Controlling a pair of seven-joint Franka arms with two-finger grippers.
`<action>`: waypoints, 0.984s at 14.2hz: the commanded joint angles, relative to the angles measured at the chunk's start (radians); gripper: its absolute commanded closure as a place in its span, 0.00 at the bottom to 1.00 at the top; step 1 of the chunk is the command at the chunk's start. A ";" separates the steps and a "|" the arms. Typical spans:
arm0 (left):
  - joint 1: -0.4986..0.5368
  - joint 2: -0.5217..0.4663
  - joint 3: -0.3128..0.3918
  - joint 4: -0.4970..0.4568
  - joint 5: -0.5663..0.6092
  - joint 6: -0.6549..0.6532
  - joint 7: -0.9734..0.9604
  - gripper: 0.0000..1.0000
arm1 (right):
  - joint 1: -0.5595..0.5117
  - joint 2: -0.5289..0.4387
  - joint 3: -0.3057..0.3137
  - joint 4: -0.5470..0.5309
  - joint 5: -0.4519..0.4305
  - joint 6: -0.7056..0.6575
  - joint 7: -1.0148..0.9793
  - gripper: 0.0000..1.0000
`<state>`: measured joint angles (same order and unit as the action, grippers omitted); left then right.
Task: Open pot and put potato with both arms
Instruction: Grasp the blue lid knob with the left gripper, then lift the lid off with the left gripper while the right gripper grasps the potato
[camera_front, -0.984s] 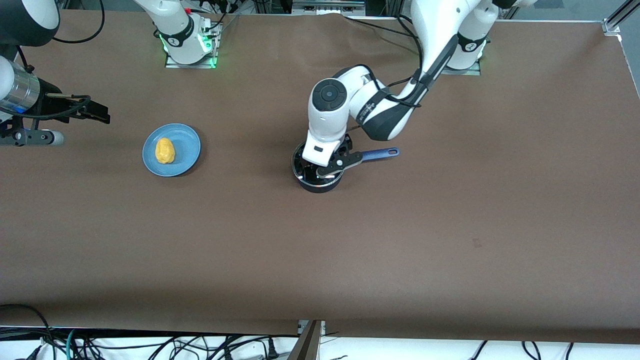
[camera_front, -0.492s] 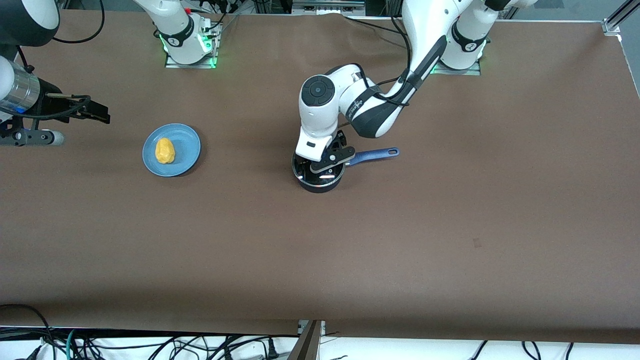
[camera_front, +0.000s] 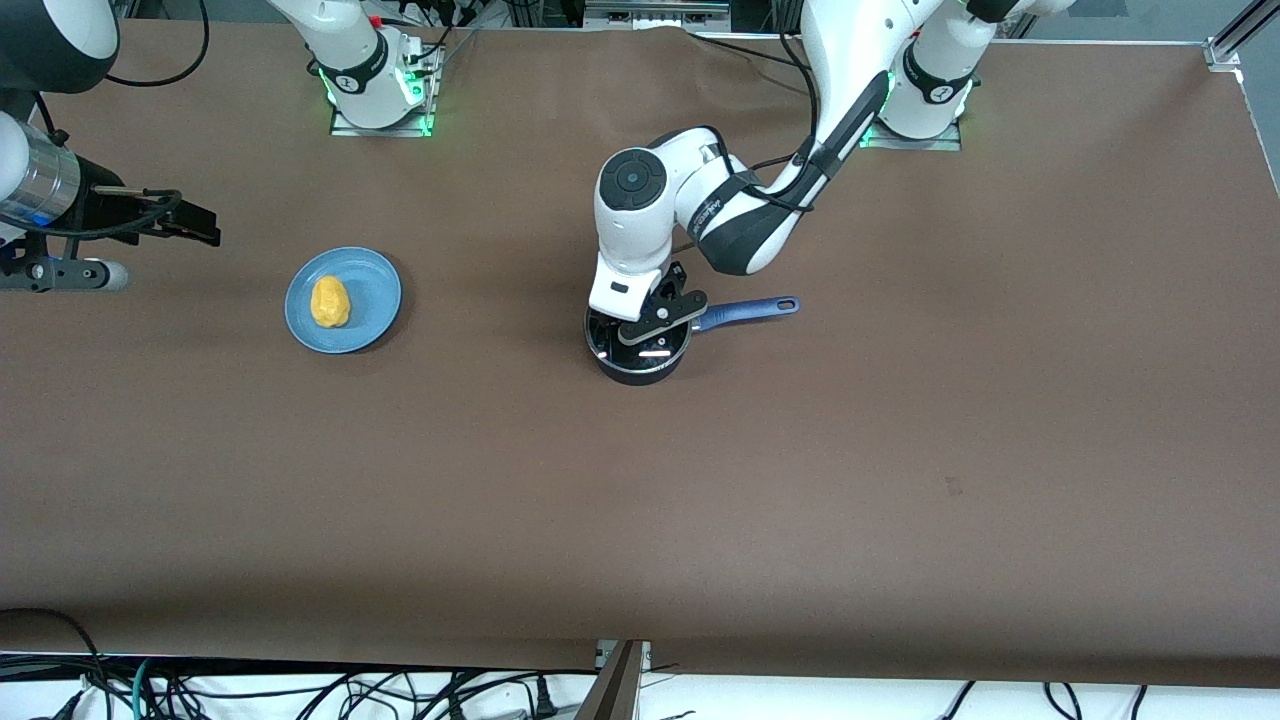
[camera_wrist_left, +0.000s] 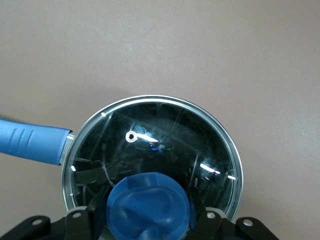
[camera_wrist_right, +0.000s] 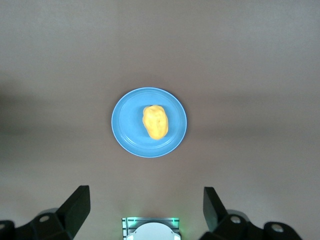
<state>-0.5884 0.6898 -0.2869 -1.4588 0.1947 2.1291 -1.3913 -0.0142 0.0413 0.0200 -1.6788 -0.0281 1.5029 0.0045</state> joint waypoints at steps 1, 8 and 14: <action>-0.007 0.004 0.005 0.014 0.028 -0.011 -0.021 0.45 | -0.013 -0.023 -0.003 -0.022 0.014 -0.007 -0.020 0.00; 0.077 -0.091 -0.027 0.012 -0.009 -0.061 0.101 0.48 | -0.012 -0.040 -0.003 -0.152 0.007 0.126 -0.021 0.00; 0.407 -0.251 -0.031 -0.150 -0.084 -0.095 0.778 0.48 | -0.012 -0.064 -0.002 -0.510 -0.001 0.518 -0.023 0.00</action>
<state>-0.3145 0.5354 -0.2969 -1.4871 0.1718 2.0293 -0.8649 -0.0152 0.0282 0.0116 -2.0330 -0.0284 1.8992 -0.0020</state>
